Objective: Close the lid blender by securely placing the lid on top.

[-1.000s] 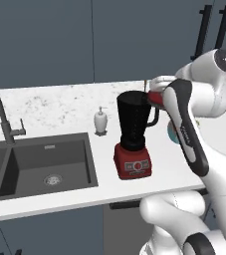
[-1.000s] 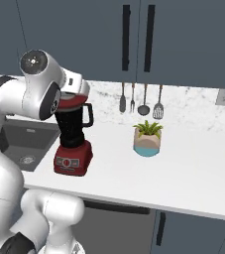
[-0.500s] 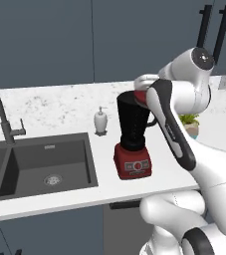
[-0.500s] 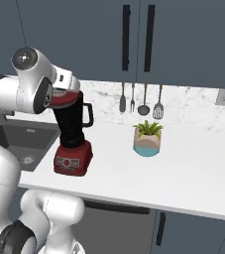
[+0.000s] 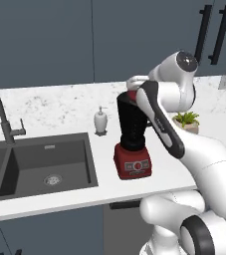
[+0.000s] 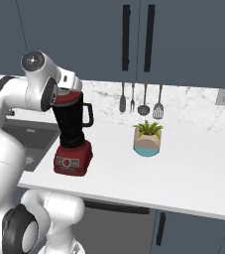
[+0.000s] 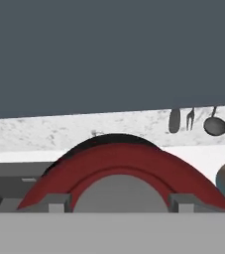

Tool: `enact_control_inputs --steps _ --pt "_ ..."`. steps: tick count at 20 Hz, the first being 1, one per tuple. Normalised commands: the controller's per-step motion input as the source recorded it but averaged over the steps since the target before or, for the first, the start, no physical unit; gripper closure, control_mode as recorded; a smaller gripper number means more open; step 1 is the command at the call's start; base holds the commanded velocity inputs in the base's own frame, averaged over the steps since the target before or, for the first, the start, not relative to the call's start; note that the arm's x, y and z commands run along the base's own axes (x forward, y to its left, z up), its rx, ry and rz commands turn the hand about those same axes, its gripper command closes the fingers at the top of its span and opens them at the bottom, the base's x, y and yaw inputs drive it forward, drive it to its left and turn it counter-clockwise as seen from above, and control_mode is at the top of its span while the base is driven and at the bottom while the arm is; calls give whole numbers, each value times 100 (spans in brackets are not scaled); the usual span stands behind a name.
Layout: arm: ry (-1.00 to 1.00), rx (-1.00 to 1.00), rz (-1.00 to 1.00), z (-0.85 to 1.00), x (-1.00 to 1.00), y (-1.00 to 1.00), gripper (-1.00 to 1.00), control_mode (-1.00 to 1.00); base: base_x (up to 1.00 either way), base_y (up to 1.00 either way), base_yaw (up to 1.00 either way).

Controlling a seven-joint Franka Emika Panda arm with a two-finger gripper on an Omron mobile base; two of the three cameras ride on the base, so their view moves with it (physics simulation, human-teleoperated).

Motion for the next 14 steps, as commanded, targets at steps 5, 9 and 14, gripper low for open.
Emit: enact_control_inputs --steps 5,9,14 --pt "0 0 0 0 45 24 100 -100 0 0 0" --pt "0 0 0 0 43 17 100 -100 0 0 0" --pt "0 0 0 0 39 5 100 -100 0 0 0"
